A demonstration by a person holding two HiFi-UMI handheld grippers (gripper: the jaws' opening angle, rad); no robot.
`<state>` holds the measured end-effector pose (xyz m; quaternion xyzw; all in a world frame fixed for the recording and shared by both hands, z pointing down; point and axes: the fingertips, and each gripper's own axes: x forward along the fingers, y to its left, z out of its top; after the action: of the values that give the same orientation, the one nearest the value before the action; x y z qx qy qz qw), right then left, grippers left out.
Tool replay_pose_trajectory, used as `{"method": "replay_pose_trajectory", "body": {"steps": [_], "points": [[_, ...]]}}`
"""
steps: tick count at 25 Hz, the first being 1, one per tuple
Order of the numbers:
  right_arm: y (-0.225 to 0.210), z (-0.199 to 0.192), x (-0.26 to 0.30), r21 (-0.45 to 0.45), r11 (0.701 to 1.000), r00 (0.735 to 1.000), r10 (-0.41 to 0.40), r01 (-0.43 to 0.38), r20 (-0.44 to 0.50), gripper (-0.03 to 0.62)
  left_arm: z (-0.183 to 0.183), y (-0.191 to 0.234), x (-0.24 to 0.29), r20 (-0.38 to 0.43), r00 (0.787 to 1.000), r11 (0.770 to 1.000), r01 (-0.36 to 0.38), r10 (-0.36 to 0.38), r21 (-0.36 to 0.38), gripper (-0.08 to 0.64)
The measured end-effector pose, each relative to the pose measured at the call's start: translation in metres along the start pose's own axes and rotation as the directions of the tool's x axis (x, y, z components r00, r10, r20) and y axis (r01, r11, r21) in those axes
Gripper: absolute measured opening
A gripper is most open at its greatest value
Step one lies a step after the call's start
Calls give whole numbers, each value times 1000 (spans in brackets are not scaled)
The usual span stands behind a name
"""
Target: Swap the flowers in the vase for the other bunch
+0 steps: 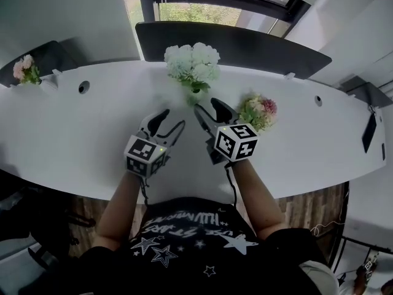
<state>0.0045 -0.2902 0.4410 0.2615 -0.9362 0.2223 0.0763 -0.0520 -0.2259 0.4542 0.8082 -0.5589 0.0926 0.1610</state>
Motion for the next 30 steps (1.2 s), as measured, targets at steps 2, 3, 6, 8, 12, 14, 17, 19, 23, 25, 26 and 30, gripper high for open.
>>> {"method": "replay_pose_trajectory", "body": {"steps": [2, 3, 6, 8, 12, 14, 17, 19, 23, 25, 26, 30], "points": [[-2, 1, 5, 7, 1000, 1000, 16, -16, -2, 229, -5, 3, 12, -6, 1000, 1000, -7, 7, 13, 241], [-3, 1, 8, 7, 1000, 1000, 25, -25, -4, 229, -8, 4, 18, -9, 1000, 1000, -10, 11, 24, 249], [-4, -1, 15, -23, 999, 999, 46, -47, -24, 229, -10, 9, 34, 4, 1000, 999, -26, 26, 31, 258], [-6, -1, 19, -42, 998, 998, 56, -57, -33, 229, -9, 13, 42, 21, 999, 999, -44, 44, 18, 259], [-14, 0, 23, -38, 997, 997, 71, -73, -35, 229, -15, 19, 59, 25, 998, 997, -53, 52, 53, 262], [-17, 0, 26, -43, 996, 996, 80, -82, -45, 229, -12, 20, 69, 41, 998, 996, -45, 42, 76, 272], [-19, 0, 30, -53, 994, 994, 98, -101, -52, 229, -13, 24, 81, 46, 998, 994, -43, 38, 105, 287], [-19, 1, 34, -67, 992, 993, 107, -110, -57, 229, -15, 29, 90, 29, 998, 992, -51, 48, 112, 296], [-19, -1, 41, -76, 989, 990, 121, -126, -69, 229, -13, 32, 104, 32, 999, 991, -37, 33, 132, 311], [-21, 0, 43, -65, 989, 990, 127, -131, -66, 229, -13, 29, 112, 42, 999, 991, -11, 5, 136, 313], [-22, 0, 45, -63, 989, 990, 128, -132, -64, 229, -14, 28, 115, 41, 999, 991, 0, -6, 133, 313], [-25, 4, 49, -73, 988, 989, 135, -140, -62, 229, -13, 28, 125, 38, 999, 990, 24, -30, 135, 313]]}}
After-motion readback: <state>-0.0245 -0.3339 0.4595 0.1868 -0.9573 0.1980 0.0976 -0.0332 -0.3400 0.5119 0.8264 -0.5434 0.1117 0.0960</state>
